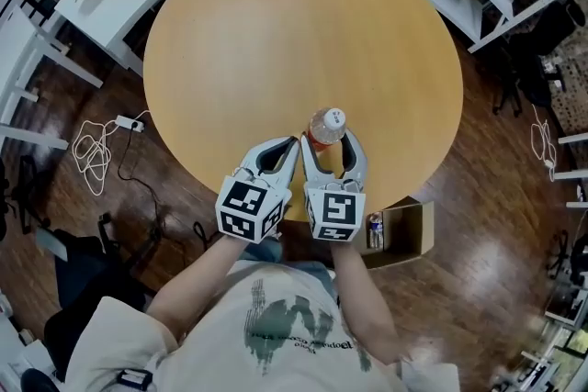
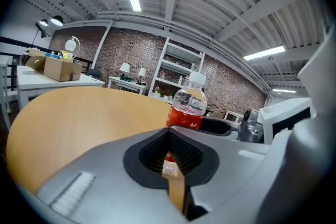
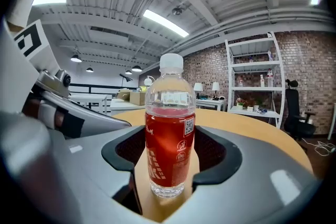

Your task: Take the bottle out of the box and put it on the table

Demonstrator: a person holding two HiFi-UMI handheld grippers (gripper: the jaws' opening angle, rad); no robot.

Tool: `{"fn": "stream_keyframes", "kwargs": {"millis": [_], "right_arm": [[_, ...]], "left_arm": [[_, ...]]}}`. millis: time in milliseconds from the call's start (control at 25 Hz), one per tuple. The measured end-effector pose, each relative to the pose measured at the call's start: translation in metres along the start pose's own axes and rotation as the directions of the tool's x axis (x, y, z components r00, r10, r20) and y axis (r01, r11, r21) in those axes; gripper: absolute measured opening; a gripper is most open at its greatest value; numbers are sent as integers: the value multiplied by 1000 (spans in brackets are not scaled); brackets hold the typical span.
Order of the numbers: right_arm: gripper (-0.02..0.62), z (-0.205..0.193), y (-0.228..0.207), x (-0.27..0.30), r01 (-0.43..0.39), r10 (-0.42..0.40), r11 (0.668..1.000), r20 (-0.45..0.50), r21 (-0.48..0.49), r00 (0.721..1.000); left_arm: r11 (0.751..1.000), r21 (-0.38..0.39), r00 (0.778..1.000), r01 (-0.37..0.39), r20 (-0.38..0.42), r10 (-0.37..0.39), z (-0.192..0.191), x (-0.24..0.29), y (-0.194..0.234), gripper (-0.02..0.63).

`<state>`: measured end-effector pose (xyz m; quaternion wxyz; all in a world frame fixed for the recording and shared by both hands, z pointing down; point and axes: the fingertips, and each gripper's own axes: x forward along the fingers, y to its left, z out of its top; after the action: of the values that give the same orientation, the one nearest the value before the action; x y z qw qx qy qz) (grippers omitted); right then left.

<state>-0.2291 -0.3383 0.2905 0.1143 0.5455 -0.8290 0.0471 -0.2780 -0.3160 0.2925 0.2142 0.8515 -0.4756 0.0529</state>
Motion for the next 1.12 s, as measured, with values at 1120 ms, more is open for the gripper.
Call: {"fn": "stream_keyframes", "kwargs": {"millis": [1120], "right_arm": [[115, 11, -48, -141, 37, -37, 998, -1, 60, 999]], "left_arm": [[997, 45, 997, 65, 48, -67, -8, -12, -128, -3]]}}
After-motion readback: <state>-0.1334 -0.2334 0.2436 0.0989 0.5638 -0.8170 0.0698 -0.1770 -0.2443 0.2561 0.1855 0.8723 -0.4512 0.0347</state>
